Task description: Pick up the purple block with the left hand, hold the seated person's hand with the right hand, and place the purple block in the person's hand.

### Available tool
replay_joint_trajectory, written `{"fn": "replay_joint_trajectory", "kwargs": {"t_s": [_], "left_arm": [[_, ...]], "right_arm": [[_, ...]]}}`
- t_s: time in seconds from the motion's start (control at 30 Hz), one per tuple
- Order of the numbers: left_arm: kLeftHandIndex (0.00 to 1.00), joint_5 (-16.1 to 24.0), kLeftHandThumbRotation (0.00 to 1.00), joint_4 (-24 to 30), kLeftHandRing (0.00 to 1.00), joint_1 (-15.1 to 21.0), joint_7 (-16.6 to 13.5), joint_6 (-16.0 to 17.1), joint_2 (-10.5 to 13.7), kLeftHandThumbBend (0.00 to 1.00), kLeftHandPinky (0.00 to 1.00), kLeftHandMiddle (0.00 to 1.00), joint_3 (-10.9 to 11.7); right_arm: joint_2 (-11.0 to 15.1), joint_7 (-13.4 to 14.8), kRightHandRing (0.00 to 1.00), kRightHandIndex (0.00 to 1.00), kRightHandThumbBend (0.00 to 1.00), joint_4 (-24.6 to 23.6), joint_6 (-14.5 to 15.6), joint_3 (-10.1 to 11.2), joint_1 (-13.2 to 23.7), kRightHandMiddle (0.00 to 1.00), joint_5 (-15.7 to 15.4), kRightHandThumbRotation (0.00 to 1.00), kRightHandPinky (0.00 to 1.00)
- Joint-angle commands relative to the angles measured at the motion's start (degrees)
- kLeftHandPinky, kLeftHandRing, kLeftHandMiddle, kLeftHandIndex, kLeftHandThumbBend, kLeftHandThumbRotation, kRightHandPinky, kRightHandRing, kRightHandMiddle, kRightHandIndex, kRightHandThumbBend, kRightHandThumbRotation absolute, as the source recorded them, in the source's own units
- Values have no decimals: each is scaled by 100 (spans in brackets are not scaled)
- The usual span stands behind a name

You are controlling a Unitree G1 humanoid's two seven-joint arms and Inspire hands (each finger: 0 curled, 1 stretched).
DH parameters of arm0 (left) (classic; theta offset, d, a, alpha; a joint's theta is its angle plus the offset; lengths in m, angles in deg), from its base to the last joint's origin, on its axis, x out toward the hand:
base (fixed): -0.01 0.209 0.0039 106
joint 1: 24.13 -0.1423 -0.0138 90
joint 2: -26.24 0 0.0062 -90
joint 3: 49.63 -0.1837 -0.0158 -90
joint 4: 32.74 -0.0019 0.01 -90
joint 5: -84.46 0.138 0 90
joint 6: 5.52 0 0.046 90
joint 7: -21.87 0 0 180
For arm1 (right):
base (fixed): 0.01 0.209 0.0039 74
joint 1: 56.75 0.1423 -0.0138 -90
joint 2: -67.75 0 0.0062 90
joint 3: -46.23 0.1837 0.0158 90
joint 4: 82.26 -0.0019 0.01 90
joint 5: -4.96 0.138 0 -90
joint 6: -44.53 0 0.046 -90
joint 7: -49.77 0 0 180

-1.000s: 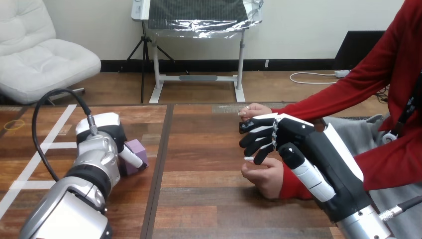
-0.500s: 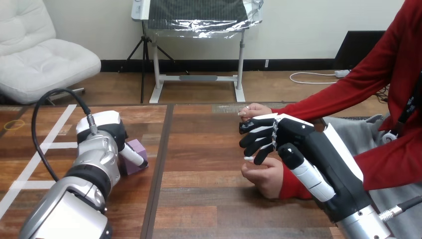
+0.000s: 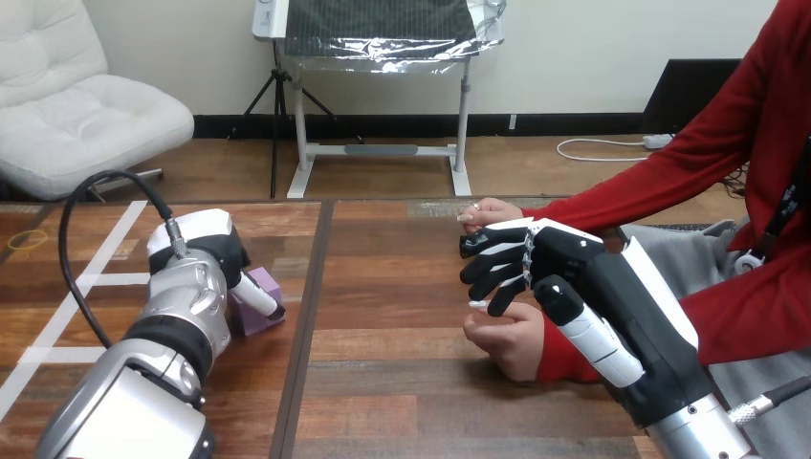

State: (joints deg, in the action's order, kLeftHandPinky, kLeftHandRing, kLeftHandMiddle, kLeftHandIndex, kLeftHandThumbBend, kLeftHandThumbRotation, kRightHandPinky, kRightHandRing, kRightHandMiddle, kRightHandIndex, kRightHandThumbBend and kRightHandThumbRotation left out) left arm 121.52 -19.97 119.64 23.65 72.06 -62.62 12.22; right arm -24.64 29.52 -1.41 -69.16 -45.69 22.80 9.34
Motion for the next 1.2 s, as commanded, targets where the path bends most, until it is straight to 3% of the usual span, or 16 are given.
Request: {"fn": "replay_joint_trajectory", "kwargs": {"t_s": [0.0, 0.27, 0.57, 0.8, 1.17], "left_arm": [[72, -36, 25, 75, 68, 277, -71, 23, -3, 74, 52, 73, 60], [67, -72, 21, 75, 55, 266, -88, 45, 1, 73, 40, 64, 40], [61, -129, 6, 88, 40, 235, -126, 61, -3, 69, 28, 50, 82], [61, -142, 1, 78, 43, 234, -81, 37, -4, 69, 29, 53, 68], [62, -146, 4, 78, 48, 215, -56, 61, -3, 71, 33, 58, 70]], "right_arm": [[-32, 56, 55, 65, 85, -276, -9, 3, 203, 59, 26, 91, 43], [-32, 51, 55, 65, 85, -288, -8, 3, 198, 59, 37, 91, 43], [-32, 51, 55, 65, 85, -296, -5, 2, 195, 60, 38, 91, 44], [-39, 39, 55, 65, 84, -291, -23, -5, 209, 60, 62, 90, 44], [-28, 32, 55, 65, 85, -295, -23, 8, 200, 60, 80, 90, 44]]}}
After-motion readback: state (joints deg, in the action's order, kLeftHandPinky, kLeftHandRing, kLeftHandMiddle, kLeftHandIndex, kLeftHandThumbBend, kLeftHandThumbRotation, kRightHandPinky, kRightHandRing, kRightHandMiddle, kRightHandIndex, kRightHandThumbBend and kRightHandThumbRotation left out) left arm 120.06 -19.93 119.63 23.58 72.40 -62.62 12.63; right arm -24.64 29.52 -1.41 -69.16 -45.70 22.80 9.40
